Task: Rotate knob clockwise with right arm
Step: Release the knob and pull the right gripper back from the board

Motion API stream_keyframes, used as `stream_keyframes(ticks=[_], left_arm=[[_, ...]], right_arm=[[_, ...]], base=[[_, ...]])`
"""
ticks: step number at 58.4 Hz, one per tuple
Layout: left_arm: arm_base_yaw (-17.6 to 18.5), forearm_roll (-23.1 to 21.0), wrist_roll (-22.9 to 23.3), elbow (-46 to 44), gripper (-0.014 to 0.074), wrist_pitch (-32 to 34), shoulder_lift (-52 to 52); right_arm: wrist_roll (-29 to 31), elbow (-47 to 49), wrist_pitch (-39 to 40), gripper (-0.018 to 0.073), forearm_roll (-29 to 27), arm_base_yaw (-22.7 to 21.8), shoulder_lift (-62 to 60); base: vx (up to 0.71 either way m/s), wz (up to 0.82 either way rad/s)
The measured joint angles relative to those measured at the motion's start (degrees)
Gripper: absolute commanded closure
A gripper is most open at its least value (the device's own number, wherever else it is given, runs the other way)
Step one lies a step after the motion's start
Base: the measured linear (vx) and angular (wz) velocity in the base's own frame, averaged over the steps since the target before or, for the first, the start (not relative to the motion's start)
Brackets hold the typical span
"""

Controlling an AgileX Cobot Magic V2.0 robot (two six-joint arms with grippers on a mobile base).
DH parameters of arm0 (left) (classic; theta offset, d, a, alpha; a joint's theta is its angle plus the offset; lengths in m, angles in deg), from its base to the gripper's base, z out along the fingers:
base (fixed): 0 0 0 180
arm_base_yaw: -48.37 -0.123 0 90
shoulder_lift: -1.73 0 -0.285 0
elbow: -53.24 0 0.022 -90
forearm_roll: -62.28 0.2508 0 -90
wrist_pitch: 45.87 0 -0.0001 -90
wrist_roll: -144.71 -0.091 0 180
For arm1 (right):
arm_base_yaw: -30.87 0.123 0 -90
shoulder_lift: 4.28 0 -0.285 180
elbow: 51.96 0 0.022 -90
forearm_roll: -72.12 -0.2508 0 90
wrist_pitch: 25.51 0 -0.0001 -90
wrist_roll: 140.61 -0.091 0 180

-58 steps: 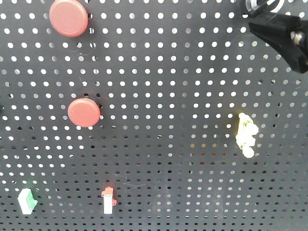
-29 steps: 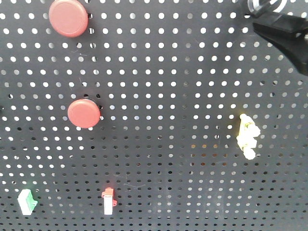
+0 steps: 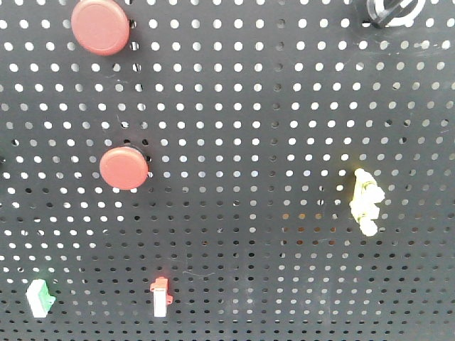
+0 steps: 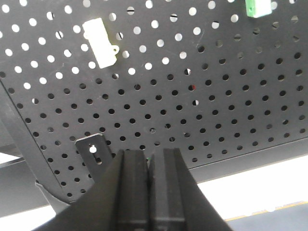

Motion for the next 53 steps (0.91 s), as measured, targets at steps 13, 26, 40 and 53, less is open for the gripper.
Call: stream_keyframes(ticks=[13,26,40,53], left_arm=[[0.0,0.0,0.0,0.0,0.0603,0.0,0.0],[0.0,0.0,0.0,0.0,0.0603,0.0,0.0],[0.0,0.0,0.0,0.0,0.0603,0.0,0.0],[0.0,0.0,0.0,0.0,0.0603,0.0,0.0]], right_arm=[[31.53,0.0,-16.62,0.0572,-4.54,0.0,-0.99],[45.2,0.0,-24.97,0.0569,-3.28,0.0,-0.99],[45.82,0.0,-25.25,0.057,-3.09,0.0,-0.99],[45.82,0.0,-25.25,0.057,-3.03,0.0,-0.99]], base=[[0.0,0.0],[0.0,0.0],[0.0,0.0],[0.0,0.0]])
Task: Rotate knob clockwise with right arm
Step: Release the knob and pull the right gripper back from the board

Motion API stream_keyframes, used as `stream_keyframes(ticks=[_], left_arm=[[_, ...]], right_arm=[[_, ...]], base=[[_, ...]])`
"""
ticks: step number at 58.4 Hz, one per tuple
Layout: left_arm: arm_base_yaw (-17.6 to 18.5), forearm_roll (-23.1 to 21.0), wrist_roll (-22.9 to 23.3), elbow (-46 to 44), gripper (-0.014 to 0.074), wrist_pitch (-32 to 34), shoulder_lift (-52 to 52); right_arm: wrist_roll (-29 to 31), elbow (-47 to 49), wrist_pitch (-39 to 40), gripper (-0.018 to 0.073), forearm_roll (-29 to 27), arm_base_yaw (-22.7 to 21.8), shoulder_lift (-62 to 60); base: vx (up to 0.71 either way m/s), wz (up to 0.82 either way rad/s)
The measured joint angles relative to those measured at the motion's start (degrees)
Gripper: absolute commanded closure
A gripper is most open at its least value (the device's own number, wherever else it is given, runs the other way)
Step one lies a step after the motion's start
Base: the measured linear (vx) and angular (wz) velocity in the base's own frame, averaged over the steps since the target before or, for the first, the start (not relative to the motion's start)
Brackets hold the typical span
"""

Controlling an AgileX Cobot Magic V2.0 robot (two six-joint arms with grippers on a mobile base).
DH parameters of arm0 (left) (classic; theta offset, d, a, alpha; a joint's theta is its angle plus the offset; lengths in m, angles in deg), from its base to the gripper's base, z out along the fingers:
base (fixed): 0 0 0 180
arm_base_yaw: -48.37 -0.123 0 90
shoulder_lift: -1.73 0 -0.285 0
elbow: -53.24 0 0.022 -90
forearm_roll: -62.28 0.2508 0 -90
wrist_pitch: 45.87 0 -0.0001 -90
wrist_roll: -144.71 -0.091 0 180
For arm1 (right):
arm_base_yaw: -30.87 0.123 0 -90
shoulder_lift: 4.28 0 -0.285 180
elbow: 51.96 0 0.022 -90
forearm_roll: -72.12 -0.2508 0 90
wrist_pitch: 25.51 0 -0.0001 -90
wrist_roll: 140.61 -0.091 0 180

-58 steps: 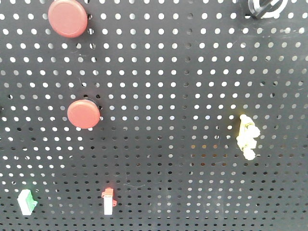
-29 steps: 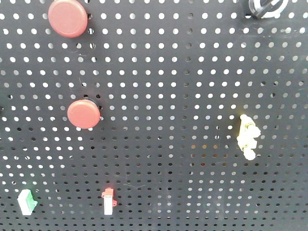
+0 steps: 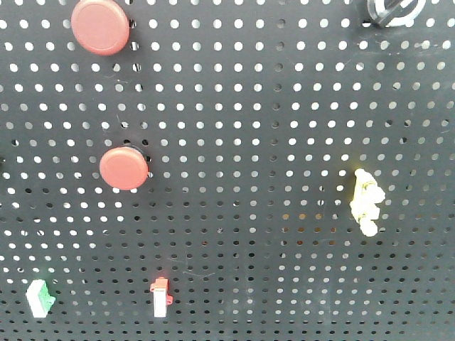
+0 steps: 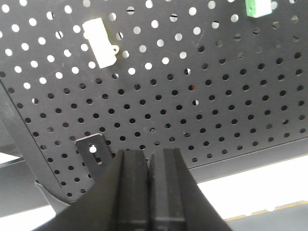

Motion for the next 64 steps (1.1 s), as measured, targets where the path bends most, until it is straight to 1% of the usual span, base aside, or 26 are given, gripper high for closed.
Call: stream_keyframes(ticks=[5,11,13,15,21,25,27,31,32,33,36,39,41,44,49,55,60,64], left_arm=[[0.0,0.0,0.0,0.0,0.0603,0.0,0.0],[0.0,0.0,0.0,0.0,0.0603,0.0,0.0],[0.0,0.0,0.0,0.0,0.0603,0.0,0.0],[0.0,0.0,0.0,0.0,0.0603,0.0,0.0],[0.0,0.0,0.0,0.0,0.0603,0.0,0.0],[0.0,0.0,0.0,0.0,0.0603,0.0,0.0],[0.0,0.0,0.0,0.0,0.0603,0.0,0.0],[0.0,0.0,0.0,0.0,0.0603,0.0,0.0],[0.0,0.0,0.0,0.0,0.0603,0.0,0.0],[0.0,0.0,0.0,0.0,0.0603,0.0,0.0],[0.0,0.0,0.0,0.0,0.0603,0.0,0.0],[0.0,0.0,0.0,0.0,0.0603,0.0,0.0],[0.0,0.0,0.0,0.0,0.0603,0.0,0.0],[0.0,0.0,0.0,0.0,0.0603,0.0,0.0],[0.0,0.0,0.0,0.0,0.0603,0.0,0.0],[0.0,0.0,0.0,0.0,0.0603,0.0,0.0],[0.0,0.0,0.0,0.0,0.0603,0.0,0.0],[0.0,0.0,0.0,0.0,0.0603,0.0,0.0]], right_arm=[[-0.54,0.0,-0.08,0.057,-1.18,0.0,0.0],[-4.14,-1.34,0.41,0.057,-6.23,-0.11,-0.55],[-4.9,-3.41,1.32,0.057,-8.31,-0.11,-1.07],[-5.18,-5.34,2.88,0.057,-9.01,-0.11,-1.67],[-5.94,-16.56,12.39,0.057,-10.15,-0.11,-5.43],[-6.63,-26.42,21.71,0.057,-9.88,-0.84,-9.07],[-7.37,-31.61,26.6,0.057,-9.83,-1.97,-11.1],[-9.36,-41.71,35.13,0.057,-9.96,-6.2,-15.16],[-10.15,-44.58,37.18,0.057,-10.36,-8.47,-16.35],[-10.34,-46.42,38.31,0.057,-10.52,-9.11,-17.14],[-11.19,-52.57,41.46,0.057,-12.37,-14.59,-19.81],[-11.39,-58.96,43.69,0.057,-15.86,-20.76,-22.56],[-11.07,-61.96,44.32,0.057,-18.51,-23.93,-23.83],[-9.38,-67.59,45.67,0.057,-23.1,-30.03,-26.23],[-5.39,-75.23,48.11,0.057,-28.68,-37.99,-29.94],[-1.64,-82.91,52.13,0.057,-31.46,-44.22,-35.03],[-0.45,-87.06,54.17,0.057,-31.64,-47.23,-40.15],[-0.08,-87.73,54.49,0.057,-30.99,-48.34,-43.71]], base=[[0.0,0.0],[0.0,0.0],[0.0,0.0],[0.0,0.0],[0.0,0.0],[0.0,0.0],[0.0,0.0],[0.0,0.0],[0.0,0.0],[0.0,0.0],[0.0,0.0],[0.0,0.0],[0.0,0.0],[0.0,0.0],[0.0,0.0],[0.0,0.0],[0.0,0.0],[0.0,0.0]])
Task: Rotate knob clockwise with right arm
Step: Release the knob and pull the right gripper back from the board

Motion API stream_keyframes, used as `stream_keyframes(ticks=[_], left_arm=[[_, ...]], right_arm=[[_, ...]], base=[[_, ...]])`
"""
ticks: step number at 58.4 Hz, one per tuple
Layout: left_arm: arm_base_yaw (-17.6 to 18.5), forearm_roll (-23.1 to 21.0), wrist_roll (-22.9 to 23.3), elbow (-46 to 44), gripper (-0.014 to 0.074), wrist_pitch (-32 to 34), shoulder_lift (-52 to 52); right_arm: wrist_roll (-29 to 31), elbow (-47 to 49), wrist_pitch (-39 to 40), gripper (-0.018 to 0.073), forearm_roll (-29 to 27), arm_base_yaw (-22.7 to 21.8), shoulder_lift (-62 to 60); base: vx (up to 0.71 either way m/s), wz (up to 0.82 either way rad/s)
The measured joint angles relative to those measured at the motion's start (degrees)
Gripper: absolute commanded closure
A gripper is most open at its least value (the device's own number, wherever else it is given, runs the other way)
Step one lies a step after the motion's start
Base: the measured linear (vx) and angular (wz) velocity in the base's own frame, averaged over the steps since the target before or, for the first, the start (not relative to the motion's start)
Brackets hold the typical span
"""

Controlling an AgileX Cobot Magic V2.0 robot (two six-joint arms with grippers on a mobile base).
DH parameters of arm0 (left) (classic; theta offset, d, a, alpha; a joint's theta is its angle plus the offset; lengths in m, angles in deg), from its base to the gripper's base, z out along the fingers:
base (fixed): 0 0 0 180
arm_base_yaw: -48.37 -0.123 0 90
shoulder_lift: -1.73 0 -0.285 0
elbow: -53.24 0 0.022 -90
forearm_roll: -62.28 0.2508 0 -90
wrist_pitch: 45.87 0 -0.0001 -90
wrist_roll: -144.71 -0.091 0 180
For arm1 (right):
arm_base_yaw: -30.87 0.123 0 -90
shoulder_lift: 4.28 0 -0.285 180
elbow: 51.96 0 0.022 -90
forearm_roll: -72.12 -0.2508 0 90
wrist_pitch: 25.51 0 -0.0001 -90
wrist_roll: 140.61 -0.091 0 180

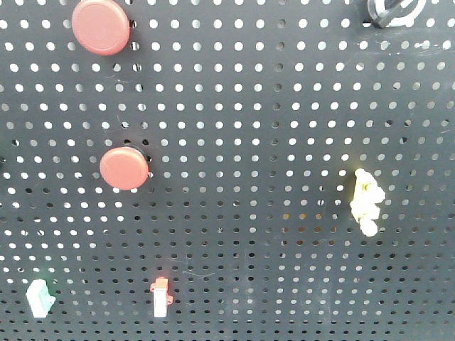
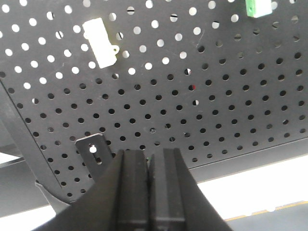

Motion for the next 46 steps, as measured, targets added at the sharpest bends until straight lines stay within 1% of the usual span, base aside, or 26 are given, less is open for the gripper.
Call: stream_keyframes(ticks=[3,4,10,46], left_arm=[[0.0,0.0,0.0,0.0,0.0603,0.0,0.0],[0.0,0.0,0.0,0.0,0.0603,0.05,0.0],[0.0,0.0,0.0,0.0,0.0603,0.0,0.0],[0.0,0.0,0.0,0.0,0.0603,0.0,0.0]], right_arm=[[0.04,-0.12,0.21,0.057,0.89,-0.5,-2.18],[0.09,-0.12,0.5,0.057,2.22,-0.89,-3.14],[0.24,-0.12,0.5,0.057,3.89,-0.93,-3.41],[0.24,-0.12,0.5,0.0568,4.3,-0.93,-3.52]], base=[[0.0,0.0],[0.0,0.0],[0.0,0.0],[0.0,0.0]])
